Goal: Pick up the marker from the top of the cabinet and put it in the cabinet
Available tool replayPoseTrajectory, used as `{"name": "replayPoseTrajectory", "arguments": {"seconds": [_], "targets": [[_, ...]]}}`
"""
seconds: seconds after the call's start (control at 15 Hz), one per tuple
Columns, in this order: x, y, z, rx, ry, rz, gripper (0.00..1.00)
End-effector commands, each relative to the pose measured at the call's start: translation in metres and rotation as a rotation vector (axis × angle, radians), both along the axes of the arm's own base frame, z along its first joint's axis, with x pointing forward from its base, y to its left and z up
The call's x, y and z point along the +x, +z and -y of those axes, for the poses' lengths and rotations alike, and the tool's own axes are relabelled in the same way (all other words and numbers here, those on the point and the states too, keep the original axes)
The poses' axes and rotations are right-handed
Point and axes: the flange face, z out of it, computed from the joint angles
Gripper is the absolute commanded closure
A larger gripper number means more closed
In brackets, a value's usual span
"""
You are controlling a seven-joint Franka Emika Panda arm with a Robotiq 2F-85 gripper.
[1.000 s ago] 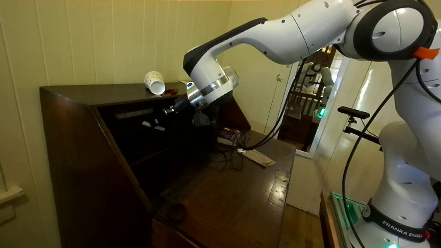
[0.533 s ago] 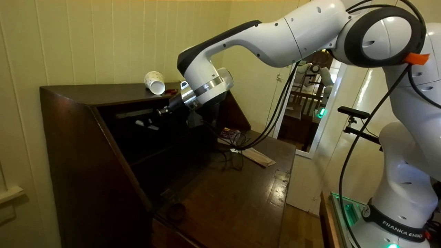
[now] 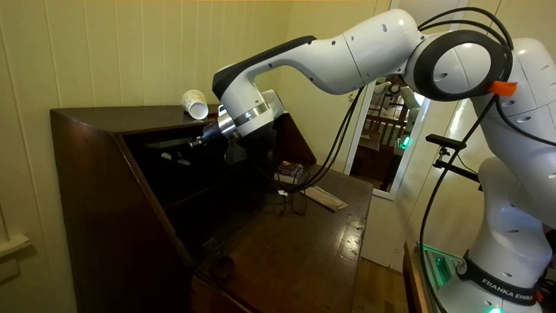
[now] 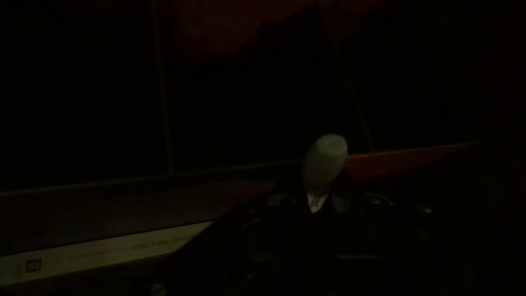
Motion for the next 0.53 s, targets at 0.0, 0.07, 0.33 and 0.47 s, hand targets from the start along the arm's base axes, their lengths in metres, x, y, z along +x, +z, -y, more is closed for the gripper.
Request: {"name": "replayPoseTrajectory", "arguments": {"seconds": [0.0, 0.07, 0.33, 0.47], "targets": [[0.0179, 0.0039, -0.0038, 0.006, 0.005, 0.04, 0.93], [0.0201, 0.0038, -0.0055, 0.005, 0.009, 0.04, 0.93], [0.0227, 0.0005, -0.0072, 0.009, 0.005, 0.034, 0.44], [0.0227, 0.002, -0.0061, 0.01, 0.001, 0.037, 0.31]]}}
